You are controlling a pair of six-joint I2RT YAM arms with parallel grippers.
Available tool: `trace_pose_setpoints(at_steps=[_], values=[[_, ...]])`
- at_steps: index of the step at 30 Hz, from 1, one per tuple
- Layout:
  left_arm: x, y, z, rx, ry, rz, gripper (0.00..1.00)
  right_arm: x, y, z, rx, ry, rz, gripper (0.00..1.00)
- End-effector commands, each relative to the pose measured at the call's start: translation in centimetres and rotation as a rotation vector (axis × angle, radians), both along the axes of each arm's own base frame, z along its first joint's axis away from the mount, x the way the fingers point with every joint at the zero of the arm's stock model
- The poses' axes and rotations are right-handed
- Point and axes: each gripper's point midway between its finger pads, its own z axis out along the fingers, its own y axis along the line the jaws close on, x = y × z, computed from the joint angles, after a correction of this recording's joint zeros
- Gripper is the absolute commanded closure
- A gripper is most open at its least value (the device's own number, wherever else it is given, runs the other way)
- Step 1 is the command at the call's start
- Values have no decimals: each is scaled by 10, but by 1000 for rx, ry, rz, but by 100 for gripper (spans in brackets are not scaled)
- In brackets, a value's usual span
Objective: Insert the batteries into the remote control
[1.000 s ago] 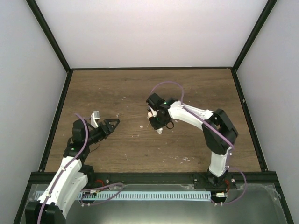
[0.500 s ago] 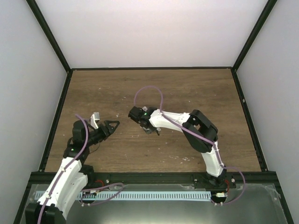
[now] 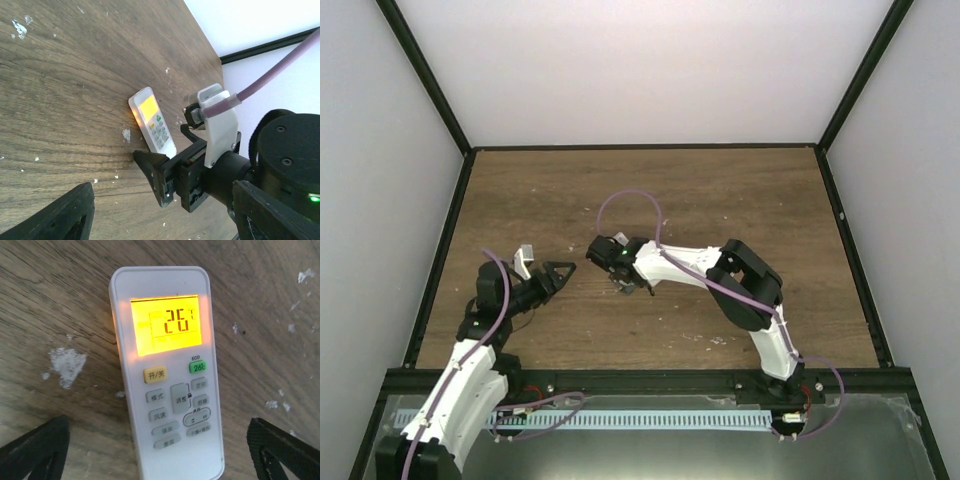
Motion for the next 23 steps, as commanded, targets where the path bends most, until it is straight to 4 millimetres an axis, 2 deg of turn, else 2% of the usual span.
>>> trace_pose_setpoints(at_steps=[1,2,5,8,10,11,12,13,16,23], values=[[2,2,6,7,-30,4,24,-5,19,36,138,-18,15,4],[2,2,8,13,-38,2,24,-4,20,45,166,-29,12,1],[4,2,18,34,-66,-10,24,-4,21,68,270,-30,-5,0],[5,5,27,84,-88,-12,32,0,12,84,385,3,-42,0],[7,9,34,127,-103,-3,32,4,1,88,458,20,-69,0],[7,10,37,145,-107,-1,14,6,-3,91,506,32,-78,0],[8,11,41,157,-120,-5,2,8,-11,90,544,54,-100,0],[9,10,46,162,-130,-11,0,11,-23,86,574,78,-135,0],[12,7,55,179,-144,-44,0,13,-39,93,653,91,-177,0],[16,18,66,256,-164,-2,0,11,-54,101,652,76,-212,0]])
